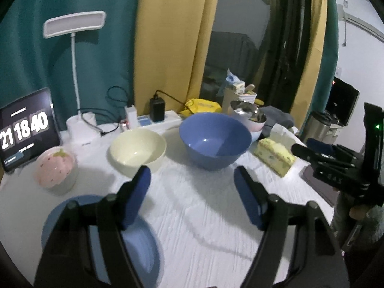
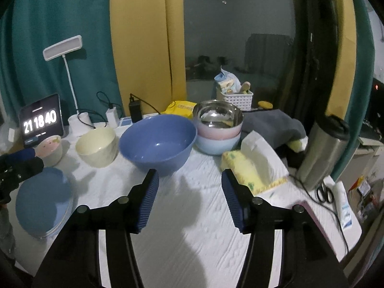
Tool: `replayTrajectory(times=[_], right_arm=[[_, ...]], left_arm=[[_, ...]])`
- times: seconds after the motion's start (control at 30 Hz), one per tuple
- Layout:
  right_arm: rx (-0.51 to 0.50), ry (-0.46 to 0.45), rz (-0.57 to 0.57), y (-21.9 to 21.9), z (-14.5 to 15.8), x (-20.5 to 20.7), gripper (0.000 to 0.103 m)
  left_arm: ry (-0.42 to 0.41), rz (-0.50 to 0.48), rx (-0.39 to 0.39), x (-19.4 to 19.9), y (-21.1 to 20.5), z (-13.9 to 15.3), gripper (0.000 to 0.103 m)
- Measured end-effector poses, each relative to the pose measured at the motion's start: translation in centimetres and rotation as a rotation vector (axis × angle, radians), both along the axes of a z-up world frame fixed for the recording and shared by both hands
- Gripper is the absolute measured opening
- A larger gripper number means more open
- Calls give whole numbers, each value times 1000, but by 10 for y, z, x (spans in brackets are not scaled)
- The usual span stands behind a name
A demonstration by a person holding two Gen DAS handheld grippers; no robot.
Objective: Organize plates and bowls
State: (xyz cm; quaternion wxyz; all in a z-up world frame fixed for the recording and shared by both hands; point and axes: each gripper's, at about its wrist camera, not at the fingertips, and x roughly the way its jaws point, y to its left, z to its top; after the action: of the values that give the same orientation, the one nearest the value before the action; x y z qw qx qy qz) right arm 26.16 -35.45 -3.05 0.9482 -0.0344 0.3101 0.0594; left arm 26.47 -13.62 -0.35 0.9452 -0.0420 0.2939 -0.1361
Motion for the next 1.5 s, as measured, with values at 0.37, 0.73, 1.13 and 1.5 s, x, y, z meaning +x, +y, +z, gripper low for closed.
replayTrajectory(times=[0.37, 0.73, 1.13, 1.5], right_arm=[[22, 30, 35, -2, -16, 56, 58], [114, 110, 32, -10, -43, 101, 58], [170, 185, 20, -4, -77, 134, 57], [185, 233, 17, -2, -95, 149, 30]], left_arm=[[19, 4, 1, 54, -19, -10, 73], [86, 15, 6, 100, -39, -44, 73], [142, 3, 21, 130, -57, -68, 73], [177, 6, 57, 145, -66, -83, 53]])
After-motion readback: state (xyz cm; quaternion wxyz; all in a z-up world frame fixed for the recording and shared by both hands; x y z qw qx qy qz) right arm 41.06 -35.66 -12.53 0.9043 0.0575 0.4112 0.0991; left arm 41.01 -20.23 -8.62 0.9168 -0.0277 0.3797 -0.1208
